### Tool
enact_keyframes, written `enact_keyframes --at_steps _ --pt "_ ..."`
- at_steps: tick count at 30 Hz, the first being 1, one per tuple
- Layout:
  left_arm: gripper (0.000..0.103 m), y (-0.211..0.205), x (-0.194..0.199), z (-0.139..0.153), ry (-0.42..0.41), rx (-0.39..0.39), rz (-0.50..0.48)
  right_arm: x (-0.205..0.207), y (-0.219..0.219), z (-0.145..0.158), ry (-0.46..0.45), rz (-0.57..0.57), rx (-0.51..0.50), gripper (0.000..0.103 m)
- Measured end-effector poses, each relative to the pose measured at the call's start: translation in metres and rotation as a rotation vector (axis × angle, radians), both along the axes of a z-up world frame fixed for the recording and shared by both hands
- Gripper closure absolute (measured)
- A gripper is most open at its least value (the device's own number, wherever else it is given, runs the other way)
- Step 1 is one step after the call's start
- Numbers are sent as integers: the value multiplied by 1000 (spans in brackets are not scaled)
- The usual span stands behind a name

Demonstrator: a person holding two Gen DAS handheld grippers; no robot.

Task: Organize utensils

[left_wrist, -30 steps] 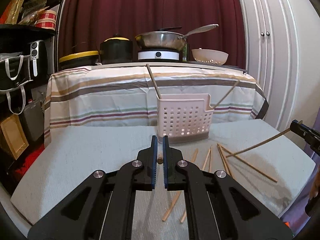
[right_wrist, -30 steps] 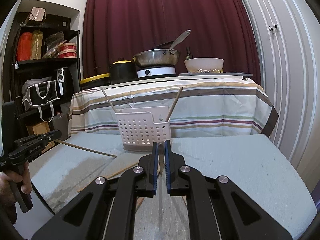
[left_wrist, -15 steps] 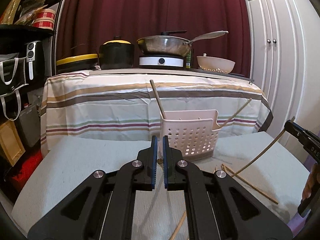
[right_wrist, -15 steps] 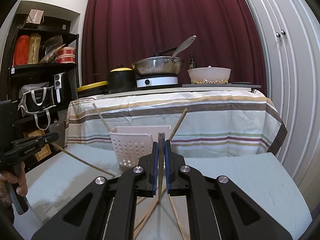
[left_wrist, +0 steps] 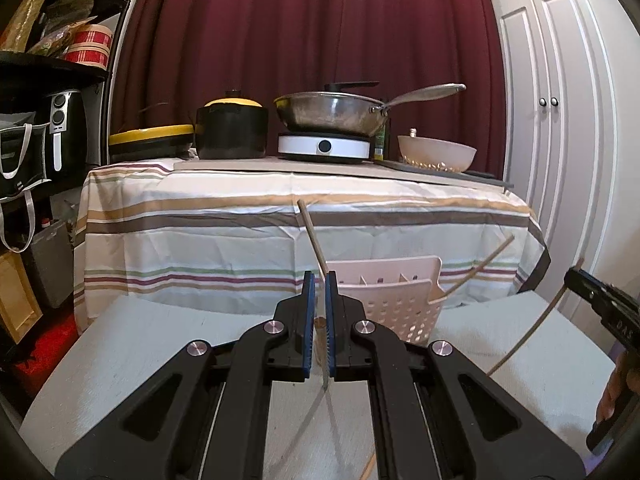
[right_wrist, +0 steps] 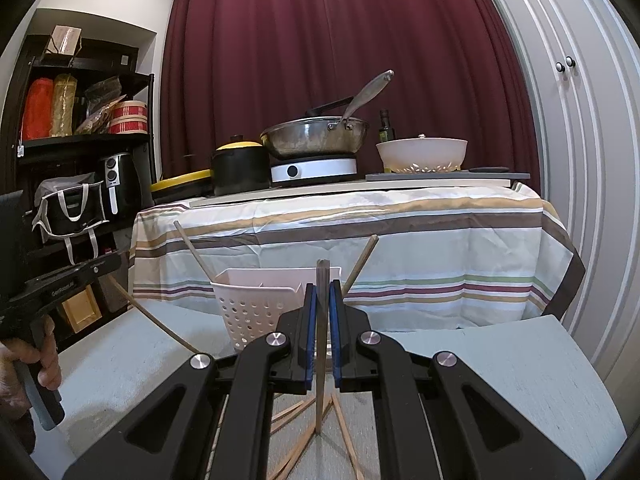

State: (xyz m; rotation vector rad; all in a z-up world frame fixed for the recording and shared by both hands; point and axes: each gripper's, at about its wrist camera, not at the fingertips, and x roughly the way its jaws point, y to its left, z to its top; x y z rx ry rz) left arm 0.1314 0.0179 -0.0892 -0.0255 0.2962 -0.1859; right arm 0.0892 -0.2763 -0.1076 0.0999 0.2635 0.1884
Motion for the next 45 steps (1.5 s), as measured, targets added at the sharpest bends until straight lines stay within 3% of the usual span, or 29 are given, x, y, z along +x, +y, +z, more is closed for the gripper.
enact_keyframes --at_steps 18,31,45 --pt "97 -2 17 4 -58 -33 2 11 0 1 -2 1 -6 96" --pt "97 -2 17 8 -95 -2 4 13 4 6 -6 5 -10 96" --pt "98 3 13 43 -92 -11 -40 12 4 25 -32 28 2 96"
